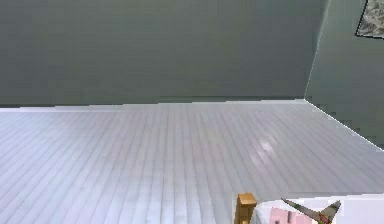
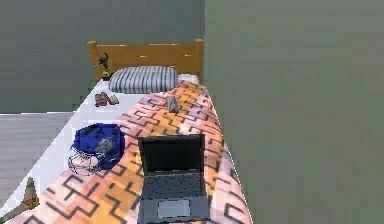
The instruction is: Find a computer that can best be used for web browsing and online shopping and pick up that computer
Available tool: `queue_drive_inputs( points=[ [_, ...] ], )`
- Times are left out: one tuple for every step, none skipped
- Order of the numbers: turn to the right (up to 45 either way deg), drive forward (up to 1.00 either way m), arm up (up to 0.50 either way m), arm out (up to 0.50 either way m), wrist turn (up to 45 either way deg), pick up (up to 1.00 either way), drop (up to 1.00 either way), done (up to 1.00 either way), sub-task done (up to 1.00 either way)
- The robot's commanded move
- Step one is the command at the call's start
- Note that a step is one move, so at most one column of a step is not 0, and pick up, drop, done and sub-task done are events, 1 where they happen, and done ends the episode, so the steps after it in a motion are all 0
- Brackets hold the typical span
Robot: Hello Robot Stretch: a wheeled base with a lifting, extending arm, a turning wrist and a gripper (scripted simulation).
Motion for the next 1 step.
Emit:
queue_drive_inputs(
  points=[
    [0.0,0.0,0.0,0.2,0.0,0.0,0.0,0.0,0.0]
  ],
)
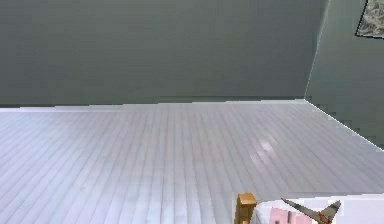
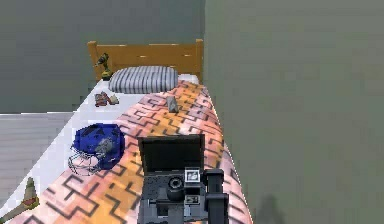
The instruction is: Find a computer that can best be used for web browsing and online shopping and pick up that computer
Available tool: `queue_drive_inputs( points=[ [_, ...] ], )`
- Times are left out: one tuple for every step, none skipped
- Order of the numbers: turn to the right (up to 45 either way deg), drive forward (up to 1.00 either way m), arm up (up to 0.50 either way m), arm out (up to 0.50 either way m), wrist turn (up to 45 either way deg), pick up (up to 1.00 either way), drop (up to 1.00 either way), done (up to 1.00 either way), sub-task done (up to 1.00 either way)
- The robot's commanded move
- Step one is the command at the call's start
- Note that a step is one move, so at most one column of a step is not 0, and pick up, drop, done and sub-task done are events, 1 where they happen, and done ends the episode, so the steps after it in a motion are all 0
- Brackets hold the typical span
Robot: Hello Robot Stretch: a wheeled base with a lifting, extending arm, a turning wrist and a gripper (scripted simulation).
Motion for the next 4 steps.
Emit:
queue_drive_inputs(
  points=[
    [0.0,0.0,0.0,0.0,45.0,0.0,0.0,0.0,0.0],
    [0.0,0.0,0.0,0.0,45.0,0.0,0.0,0.0,0.0],
    [0.0,0.0,0.0,0.0,45.0,0.0,0.0,0.0,0.0],
    [0.0,0.0,0.0,0.0,24.0,0.0,0.0,0.0,0.0]
  ],
)
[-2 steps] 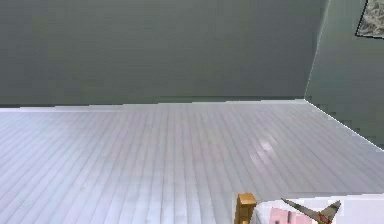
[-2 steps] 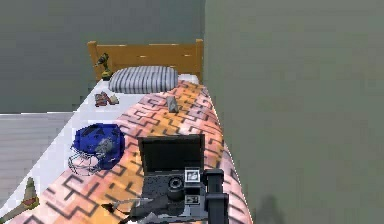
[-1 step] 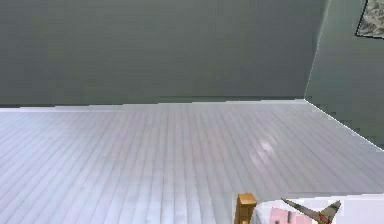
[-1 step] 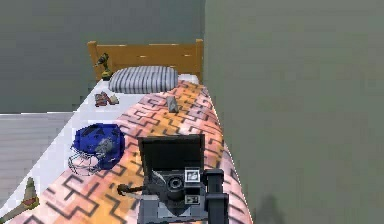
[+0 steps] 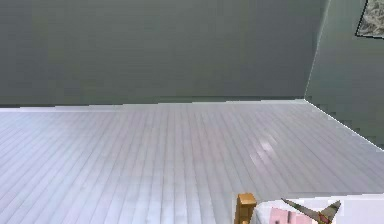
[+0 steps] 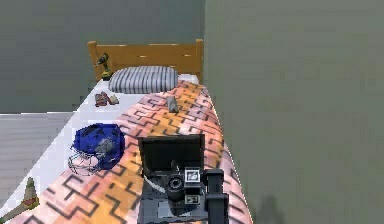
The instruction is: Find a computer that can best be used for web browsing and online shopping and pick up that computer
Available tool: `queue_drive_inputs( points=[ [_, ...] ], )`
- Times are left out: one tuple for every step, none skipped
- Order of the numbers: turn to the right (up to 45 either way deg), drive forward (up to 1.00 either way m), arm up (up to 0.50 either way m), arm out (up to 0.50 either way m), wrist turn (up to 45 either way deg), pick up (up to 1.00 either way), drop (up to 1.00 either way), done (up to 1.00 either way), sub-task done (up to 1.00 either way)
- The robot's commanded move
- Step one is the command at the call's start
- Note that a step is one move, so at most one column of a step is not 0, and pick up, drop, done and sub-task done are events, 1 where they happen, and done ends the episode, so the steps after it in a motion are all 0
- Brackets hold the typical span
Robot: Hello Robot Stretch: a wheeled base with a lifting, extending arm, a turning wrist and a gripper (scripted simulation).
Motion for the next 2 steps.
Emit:
queue_drive_inputs(
  points=[
    [0.0,0.0,-0.3,0.0,0.0,0.0,0.0,0.0,0.0],
    [0.0,0.0,0.0,0.0,0.0,1.0,0.0,0.0,0.0]
  ],
)
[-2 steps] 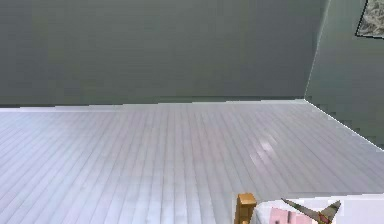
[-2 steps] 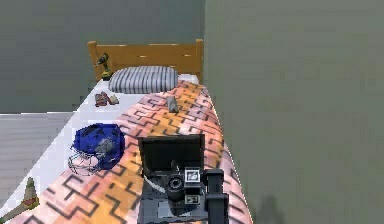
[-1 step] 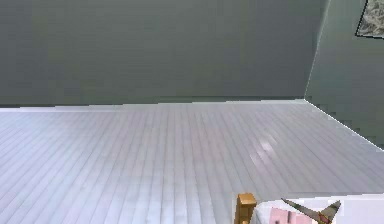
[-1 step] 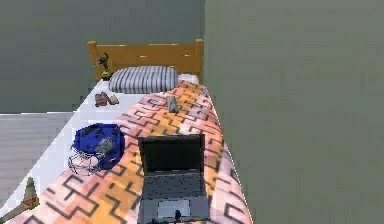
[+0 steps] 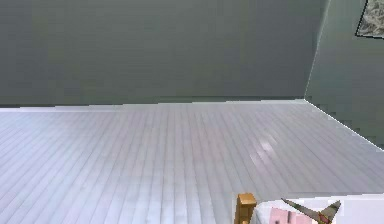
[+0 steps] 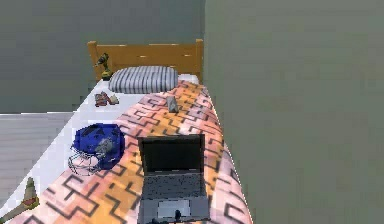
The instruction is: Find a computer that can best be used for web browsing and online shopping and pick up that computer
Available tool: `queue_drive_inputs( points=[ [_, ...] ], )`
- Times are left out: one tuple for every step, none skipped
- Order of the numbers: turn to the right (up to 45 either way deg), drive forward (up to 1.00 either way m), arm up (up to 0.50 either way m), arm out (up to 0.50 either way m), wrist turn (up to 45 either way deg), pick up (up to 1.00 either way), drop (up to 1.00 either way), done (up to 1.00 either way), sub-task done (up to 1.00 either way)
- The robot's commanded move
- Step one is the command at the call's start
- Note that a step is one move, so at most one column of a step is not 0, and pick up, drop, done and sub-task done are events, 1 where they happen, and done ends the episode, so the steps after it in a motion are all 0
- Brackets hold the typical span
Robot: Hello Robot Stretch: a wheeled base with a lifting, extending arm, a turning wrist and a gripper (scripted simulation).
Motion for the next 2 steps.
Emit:
queue_drive_inputs(
  points=[
    [0.0,0.0,0.1,0.0,0.0,0.0,0.0,0.0,0.0],
    [0.0,0.0,0.0,0.0,0.0,0.0,0.0,1.0,0.0]
  ],
)
